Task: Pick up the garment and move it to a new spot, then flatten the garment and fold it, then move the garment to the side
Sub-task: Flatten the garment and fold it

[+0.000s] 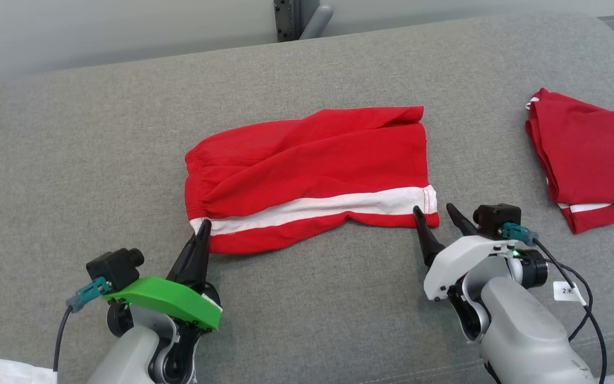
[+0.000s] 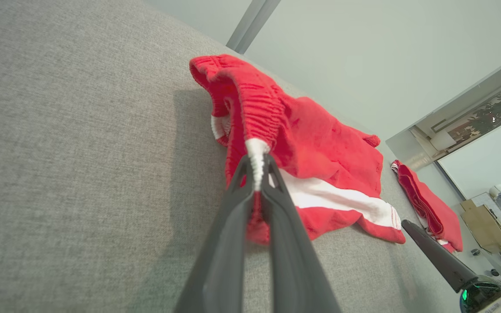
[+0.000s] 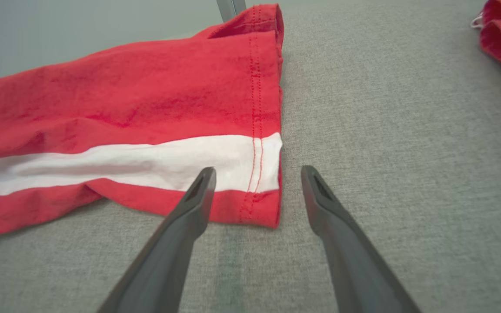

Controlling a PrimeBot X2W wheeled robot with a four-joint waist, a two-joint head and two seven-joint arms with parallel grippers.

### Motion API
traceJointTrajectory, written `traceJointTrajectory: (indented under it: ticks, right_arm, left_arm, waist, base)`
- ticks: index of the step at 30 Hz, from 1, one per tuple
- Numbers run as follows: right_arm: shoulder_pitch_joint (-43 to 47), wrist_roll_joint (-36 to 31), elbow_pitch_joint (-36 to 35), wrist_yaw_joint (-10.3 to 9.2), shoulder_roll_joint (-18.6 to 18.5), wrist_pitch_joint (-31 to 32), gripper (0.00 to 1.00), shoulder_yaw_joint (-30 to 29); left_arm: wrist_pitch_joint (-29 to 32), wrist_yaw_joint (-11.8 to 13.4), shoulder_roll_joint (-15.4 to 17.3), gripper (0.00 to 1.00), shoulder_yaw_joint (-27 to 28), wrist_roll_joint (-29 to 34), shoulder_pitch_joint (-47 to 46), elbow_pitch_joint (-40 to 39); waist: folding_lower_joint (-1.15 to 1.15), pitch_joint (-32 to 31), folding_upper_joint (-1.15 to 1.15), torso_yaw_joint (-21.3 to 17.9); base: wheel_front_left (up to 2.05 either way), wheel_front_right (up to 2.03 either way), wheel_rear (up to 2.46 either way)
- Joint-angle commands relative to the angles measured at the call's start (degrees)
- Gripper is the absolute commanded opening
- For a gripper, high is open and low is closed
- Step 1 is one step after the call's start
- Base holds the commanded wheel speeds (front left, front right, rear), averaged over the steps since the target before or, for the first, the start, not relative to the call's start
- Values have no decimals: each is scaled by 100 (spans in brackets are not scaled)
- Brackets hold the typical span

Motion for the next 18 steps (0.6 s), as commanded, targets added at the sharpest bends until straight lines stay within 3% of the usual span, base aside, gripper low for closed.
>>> traceJointTrajectory:
  ticks: [1, 9, 12, 18]
  right_arm:
    - [-73, 56, 54, -7, 1, -43, 100, 42]
    - [-350, 625, 367, -7, 1, -97, 100, 499]
    - [-435, 829, 474, -7, 3, -98, 94, 620]
    - [-564, 799, 643, -7, 2, -104, 99, 592]
  left_arm:
    - [-17, -38, -5, 0, 12, 27, -26, 11]
    - [-17, -41, -36, 0, 43, 57, -73, 39]
    - [-17, -42, -36, 0, 66, 61, -74, 50]
    - [-17, -43, -56, 0, 15, 54, -97, 24]
  waist:
    - [0, 31, 0, 27]
    - [0, 125, 0, 62]
    - [0, 135, 0, 62]
    - [0, 137, 0, 69]
  base:
    - [0, 0, 0]
    - [0, 0, 0]
    - [0, 0, 0]
    - [0, 0, 0]
